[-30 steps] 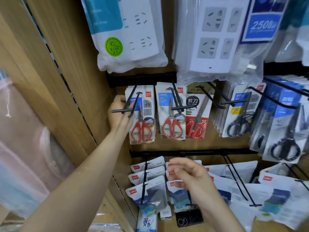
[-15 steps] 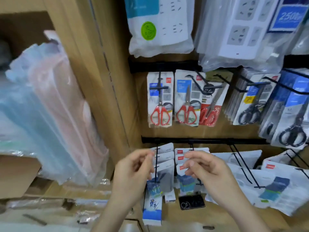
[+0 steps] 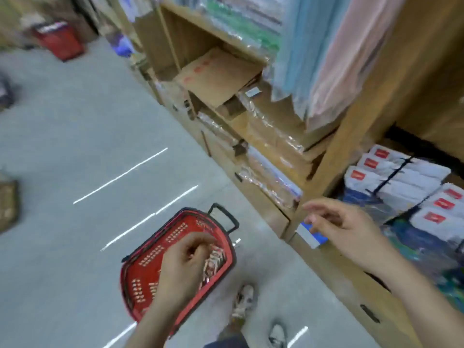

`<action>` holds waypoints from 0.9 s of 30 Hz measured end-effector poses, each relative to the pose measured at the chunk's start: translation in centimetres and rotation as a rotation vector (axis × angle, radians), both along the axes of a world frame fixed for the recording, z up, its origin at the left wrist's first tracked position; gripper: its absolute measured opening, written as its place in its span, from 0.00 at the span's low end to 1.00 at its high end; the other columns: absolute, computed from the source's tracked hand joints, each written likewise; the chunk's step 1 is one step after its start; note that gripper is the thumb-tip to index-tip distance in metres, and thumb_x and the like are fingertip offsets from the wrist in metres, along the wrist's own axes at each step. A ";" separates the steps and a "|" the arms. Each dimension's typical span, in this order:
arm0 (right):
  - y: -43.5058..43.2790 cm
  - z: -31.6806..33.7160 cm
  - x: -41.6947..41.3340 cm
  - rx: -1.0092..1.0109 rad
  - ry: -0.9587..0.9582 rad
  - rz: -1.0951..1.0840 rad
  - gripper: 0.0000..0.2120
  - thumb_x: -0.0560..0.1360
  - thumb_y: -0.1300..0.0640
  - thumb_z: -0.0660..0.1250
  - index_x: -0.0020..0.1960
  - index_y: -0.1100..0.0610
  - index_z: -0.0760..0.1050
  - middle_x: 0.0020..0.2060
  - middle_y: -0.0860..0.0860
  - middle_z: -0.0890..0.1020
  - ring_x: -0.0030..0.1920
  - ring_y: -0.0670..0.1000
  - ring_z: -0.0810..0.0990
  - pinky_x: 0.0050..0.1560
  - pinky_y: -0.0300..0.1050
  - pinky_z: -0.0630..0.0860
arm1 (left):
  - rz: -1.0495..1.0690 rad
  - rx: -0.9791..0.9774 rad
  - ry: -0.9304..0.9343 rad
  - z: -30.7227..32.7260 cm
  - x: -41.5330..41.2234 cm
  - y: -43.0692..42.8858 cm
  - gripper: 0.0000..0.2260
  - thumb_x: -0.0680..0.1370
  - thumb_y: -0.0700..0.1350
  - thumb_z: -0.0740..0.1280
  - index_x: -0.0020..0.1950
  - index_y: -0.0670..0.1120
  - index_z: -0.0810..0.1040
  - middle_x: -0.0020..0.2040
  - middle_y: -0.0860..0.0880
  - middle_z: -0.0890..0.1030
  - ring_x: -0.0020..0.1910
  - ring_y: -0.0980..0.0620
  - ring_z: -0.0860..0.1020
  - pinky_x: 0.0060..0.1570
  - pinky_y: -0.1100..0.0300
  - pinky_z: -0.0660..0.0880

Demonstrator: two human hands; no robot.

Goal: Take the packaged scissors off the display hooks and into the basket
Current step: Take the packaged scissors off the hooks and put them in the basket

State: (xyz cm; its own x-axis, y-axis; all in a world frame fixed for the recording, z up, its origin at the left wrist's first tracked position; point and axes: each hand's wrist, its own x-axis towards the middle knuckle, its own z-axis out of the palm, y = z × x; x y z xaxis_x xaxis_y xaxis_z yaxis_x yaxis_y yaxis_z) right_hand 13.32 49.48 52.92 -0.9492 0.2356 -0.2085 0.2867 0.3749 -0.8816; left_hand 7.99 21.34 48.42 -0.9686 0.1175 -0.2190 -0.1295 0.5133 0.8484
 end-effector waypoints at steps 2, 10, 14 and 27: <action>-2.8 -2.3 -1.2 -0.064 -0.032 0.073 0.16 0.78 0.68 0.65 0.47 0.47 0.79 0.40 0.54 0.84 0.36 0.44 0.82 0.38 0.30 0.75 | 0.125 -0.044 -0.045 -1.6 2.1 -3.6 0.19 0.74 0.31 0.65 0.39 0.55 0.83 0.42 0.58 0.85 0.43 0.58 0.82 0.46 0.58 0.77; -15.9 -10.7 -5.9 -0.060 -0.187 0.359 0.21 0.77 0.64 0.66 0.43 0.36 0.80 0.38 0.46 0.85 0.41 0.50 0.84 0.46 0.46 0.79 | 0.572 -0.084 -0.202 -7.6 6.9 -15.7 0.16 0.74 0.32 0.65 0.40 0.53 0.83 0.40 0.54 0.85 0.40 0.54 0.82 0.44 0.52 0.78; -22.4 -15.2 -8.8 -0.041 -0.274 0.389 0.17 0.78 0.62 0.66 0.46 0.38 0.80 0.40 0.49 0.85 0.41 0.48 0.84 0.49 0.54 0.81 | 0.710 -0.029 -0.298 -11.9 6.3 -20.7 0.16 0.76 0.32 0.63 0.41 0.51 0.83 0.40 0.53 0.85 0.43 0.51 0.82 0.45 0.53 0.79; -32.5 -47.8 -18.0 0.314 -0.478 0.491 0.17 0.79 0.62 0.64 0.66 0.51 0.75 0.54 0.48 0.81 0.56 0.49 0.80 0.55 0.43 0.75 | 0.666 0.130 -0.673 -45.0 -4.8 -24.9 0.10 0.79 0.38 0.65 0.45 0.53 0.80 0.46 0.54 0.82 0.38 0.55 0.77 0.40 0.57 0.74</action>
